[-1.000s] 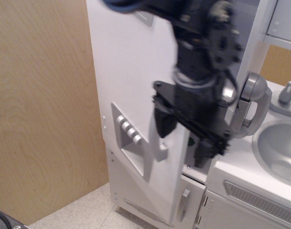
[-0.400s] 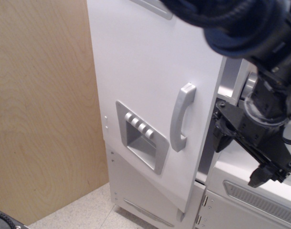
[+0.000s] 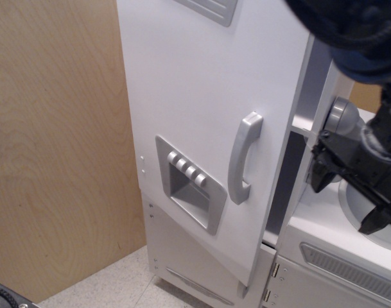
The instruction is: Open fridge
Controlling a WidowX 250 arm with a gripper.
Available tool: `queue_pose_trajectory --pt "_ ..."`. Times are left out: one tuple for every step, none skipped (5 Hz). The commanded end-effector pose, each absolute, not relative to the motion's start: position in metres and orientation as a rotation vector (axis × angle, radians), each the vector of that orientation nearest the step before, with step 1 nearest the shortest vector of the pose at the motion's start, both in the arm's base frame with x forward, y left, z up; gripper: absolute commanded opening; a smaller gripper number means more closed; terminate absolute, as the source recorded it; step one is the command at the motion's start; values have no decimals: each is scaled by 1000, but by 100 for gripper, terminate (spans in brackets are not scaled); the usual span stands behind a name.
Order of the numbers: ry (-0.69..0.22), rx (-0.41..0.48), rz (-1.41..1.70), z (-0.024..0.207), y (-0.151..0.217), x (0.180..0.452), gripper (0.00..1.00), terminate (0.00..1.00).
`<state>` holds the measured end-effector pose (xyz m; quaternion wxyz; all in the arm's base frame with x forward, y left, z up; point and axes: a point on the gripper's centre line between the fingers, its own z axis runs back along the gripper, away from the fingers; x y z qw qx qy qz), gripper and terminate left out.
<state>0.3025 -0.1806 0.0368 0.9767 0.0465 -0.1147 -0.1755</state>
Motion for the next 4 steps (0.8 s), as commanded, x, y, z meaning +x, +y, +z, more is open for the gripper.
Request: queue_pose_trajectory --pt "-276 130 -214 61 -154 343 100 0" --pt "-206 181 -189 62 -133 338 100 0" --pt "-180 193 -194 70 -117 324 100 0" --pt "-172 185 -206 74 -102 304 100 0"
